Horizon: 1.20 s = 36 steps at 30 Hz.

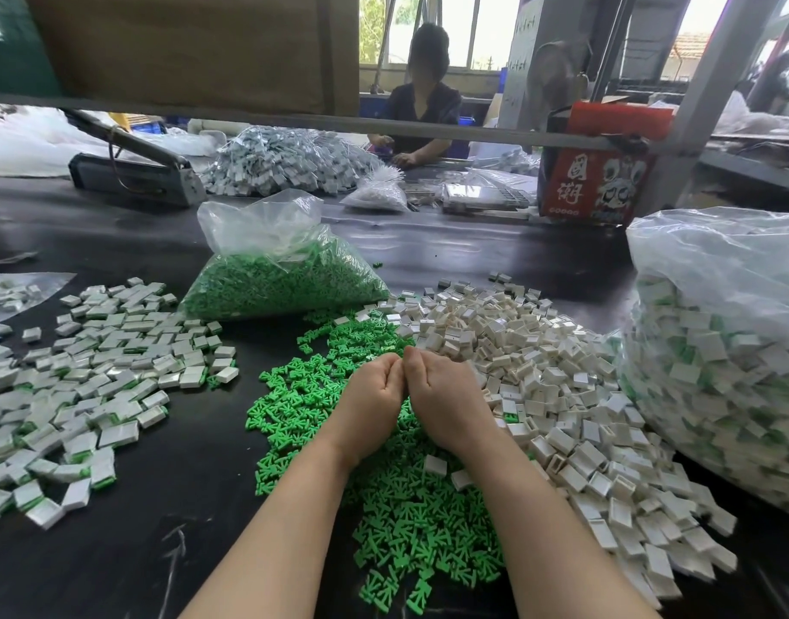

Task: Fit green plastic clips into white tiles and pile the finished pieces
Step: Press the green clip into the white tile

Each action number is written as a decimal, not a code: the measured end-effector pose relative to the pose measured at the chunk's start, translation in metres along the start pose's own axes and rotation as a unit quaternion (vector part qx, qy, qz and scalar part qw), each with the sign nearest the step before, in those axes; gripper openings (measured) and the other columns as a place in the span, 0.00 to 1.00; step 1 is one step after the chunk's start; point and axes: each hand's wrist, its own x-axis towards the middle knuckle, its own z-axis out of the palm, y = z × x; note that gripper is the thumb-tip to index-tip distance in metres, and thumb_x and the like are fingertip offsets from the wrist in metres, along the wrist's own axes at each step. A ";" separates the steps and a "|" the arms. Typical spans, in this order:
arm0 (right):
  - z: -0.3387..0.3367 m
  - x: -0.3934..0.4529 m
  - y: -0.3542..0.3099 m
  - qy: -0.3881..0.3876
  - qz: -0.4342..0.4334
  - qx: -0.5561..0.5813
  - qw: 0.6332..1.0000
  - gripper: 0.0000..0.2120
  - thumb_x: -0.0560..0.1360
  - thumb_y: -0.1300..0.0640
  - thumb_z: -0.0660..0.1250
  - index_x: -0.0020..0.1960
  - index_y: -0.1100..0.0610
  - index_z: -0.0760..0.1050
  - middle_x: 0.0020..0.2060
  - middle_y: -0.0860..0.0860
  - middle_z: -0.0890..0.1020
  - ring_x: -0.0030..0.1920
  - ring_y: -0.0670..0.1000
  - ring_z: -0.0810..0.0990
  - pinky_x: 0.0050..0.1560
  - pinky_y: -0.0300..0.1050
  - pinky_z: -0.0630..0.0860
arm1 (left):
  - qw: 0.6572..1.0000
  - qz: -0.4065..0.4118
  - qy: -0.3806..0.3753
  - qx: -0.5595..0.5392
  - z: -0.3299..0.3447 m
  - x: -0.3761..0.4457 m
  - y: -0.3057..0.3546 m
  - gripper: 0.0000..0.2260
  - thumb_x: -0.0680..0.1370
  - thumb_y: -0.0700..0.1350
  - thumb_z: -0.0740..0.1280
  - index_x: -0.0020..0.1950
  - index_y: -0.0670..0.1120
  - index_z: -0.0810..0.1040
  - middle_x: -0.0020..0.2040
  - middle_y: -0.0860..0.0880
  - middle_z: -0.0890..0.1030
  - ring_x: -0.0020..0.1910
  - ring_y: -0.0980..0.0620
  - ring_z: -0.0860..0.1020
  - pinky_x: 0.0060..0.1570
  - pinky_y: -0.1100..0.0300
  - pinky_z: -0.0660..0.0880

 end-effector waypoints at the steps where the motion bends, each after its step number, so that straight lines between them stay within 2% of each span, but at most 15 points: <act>1: 0.001 0.000 0.000 0.006 0.001 -0.010 1.000 0.22 0.84 0.47 0.48 0.43 0.56 0.76 0.39 0.53 0.81 0.42 0.53 0.78 0.45 0.51 0.73 | 1.000 0.001 0.008 0.008 0.001 0.001 -0.001 0.13 0.85 0.43 0.57 0.45 0.46 0.78 0.32 0.60 0.80 0.31 0.64 0.76 0.34 0.70 0.70; 3: 0.002 0.000 0.000 0.012 0.003 -0.020 1.000 0.24 0.84 0.47 0.47 0.46 0.57 0.77 0.41 0.55 0.82 0.43 0.55 0.79 0.46 0.52 0.74 | 1.000 -0.001 0.017 0.024 0.002 0.002 -0.002 0.12 0.85 0.44 0.57 0.48 0.45 0.79 0.40 0.54 0.82 0.39 0.60 0.79 0.41 0.66 0.74; 5: 0.002 0.001 0.002 0.010 0.001 -0.026 1.000 0.23 0.84 0.48 0.47 0.46 0.57 0.78 0.43 0.55 0.83 0.44 0.55 0.79 0.47 0.52 0.74 | 0.999 -0.005 0.012 0.029 0.002 0.003 -0.004 0.13 0.85 0.44 0.57 0.48 0.45 0.79 0.43 0.49 0.83 0.42 0.55 0.80 0.45 0.62 0.76; 8: 0.001 0.001 0.005 0.010 -0.001 -0.034 0.999 0.23 0.84 0.50 0.48 0.48 0.58 0.79 0.44 0.55 0.83 0.45 0.55 0.79 0.48 0.51 0.74 | 0.999 -0.009 -0.004 0.042 0.001 0.004 -0.004 0.12 0.85 0.44 0.57 0.48 0.44 0.79 0.44 0.48 0.83 0.45 0.52 0.80 0.47 0.59 0.77; 12: 0.002 0.001 0.006 0.009 -0.007 -0.041 0.999 0.24 0.84 0.50 0.48 0.47 0.58 0.79 0.43 0.55 0.83 0.44 0.55 0.79 0.48 0.51 0.74 | 0.999 -0.012 -0.032 0.039 -0.002 0.004 -0.004 0.12 0.85 0.45 0.57 0.51 0.44 0.79 0.47 0.47 0.83 0.48 0.52 0.81 0.50 0.60 0.77; 14: 0.002 0.001 0.007 0.008 -0.007 -0.029 1.000 0.22 0.84 0.50 0.49 0.45 0.58 0.78 0.41 0.54 0.83 0.43 0.54 0.79 0.46 0.50 0.73 | 0.999 -0.020 -0.042 0.019 -0.003 0.003 -0.003 0.12 0.85 0.44 0.56 0.51 0.44 0.79 0.45 0.48 0.83 0.44 0.55 0.80 0.47 0.61 0.77; 15: 0.001 0.001 0.007 0.007 -0.003 -0.012 1.000 0.21 0.84 0.51 0.50 0.43 0.57 0.77 0.39 0.53 0.82 0.41 0.53 0.78 0.44 0.49 0.72 | 0.999 -0.024 -0.042 0.002 -0.004 0.002 -0.002 0.12 0.85 0.44 0.56 0.49 0.45 0.79 0.41 0.51 0.82 0.39 0.58 0.78 0.42 0.62 0.76; 17: -0.001 0.001 0.007 0.003 0.011 0.040 0.999 0.19 0.84 0.53 0.51 0.41 0.57 0.76 0.36 0.50 0.79 0.39 0.51 0.76 0.42 0.49 0.71 | 0.999 -0.029 -0.034 -0.023 -0.005 0.000 -0.001 0.13 0.85 0.43 0.56 0.45 0.49 0.77 0.33 0.58 0.77 0.32 0.60 0.71 0.34 0.65 0.70; 18: -0.001 0.001 0.006 -0.002 0.020 0.070 0.997 0.19 0.84 0.54 0.52 0.42 0.59 0.76 0.35 0.50 0.77 0.38 0.51 0.75 0.42 0.50 0.71 | 0.999 -0.032 -0.031 -0.031 -0.006 0.000 -0.001 0.13 0.85 0.44 0.56 0.44 0.49 0.76 0.32 0.58 0.74 0.32 0.59 0.69 0.34 0.64 0.68; 21: -0.004 0.002 0.006 -0.025 0.047 0.147 0.988 0.18 0.84 0.56 0.52 0.44 0.65 0.74 0.33 0.50 0.73 0.36 0.51 0.69 0.41 0.52 0.67 | 0.997 -0.043 -0.036 -0.054 -0.007 0.000 -0.001 0.13 0.85 0.46 0.56 0.47 0.46 0.78 0.36 0.51 0.72 0.36 0.54 0.69 0.36 0.60 0.69; 24: -0.008 0.001 0.005 -0.048 0.051 0.192 0.979 0.17 0.84 0.56 0.53 0.42 0.62 0.71 0.32 0.50 0.70 0.35 0.50 0.67 0.41 0.51 0.65 | 0.995 -0.057 -0.041 -0.076 -0.008 0.000 -0.001 0.13 0.85 0.46 0.57 0.46 0.50 0.78 0.34 0.56 0.73 0.35 0.56 0.70 0.36 0.61 0.70; 28: -0.011 0.001 0.007 -0.056 0.048 0.201 0.977 0.16 0.84 0.55 0.54 0.40 0.59 0.71 0.31 0.48 0.70 0.33 0.48 0.67 0.40 0.49 0.65 | 0.991 -0.065 -0.052 -0.105 -0.008 -0.001 0.000 0.14 0.85 0.45 0.56 0.43 0.51 0.77 0.30 0.60 0.73 0.32 0.59 0.70 0.33 0.67 0.68; 32: -0.012 0.000 0.008 -0.053 0.050 0.205 0.976 0.17 0.84 0.55 0.55 0.36 0.54 0.70 0.29 0.46 0.69 0.31 0.46 0.66 0.37 0.47 0.65 | 0.988 -0.075 -0.060 -0.117 -0.009 -0.001 0.001 0.12 0.85 0.46 0.57 0.47 0.48 0.78 0.34 0.57 0.73 0.35 0.60 0.71 0.38 0.66 0.70; 36: -0.012 0.000 0.007 -0.046 0.041 0.182 0.981 0.17 0.84 0.55 0.56 0.37 0.56 0.71 0.28 0.46 0.70 0.29 0.44 0.65 0.34 0.43 0.65 | 0.988 -0.076 -0.062 -0.121 -0.008 -0.001 -0.001 0.12 0.85 0.45 0.56 0.49 0.47 0.79 0.36 0.55 0.74 0.34 0.61 0.72 0.38 0.69 0.71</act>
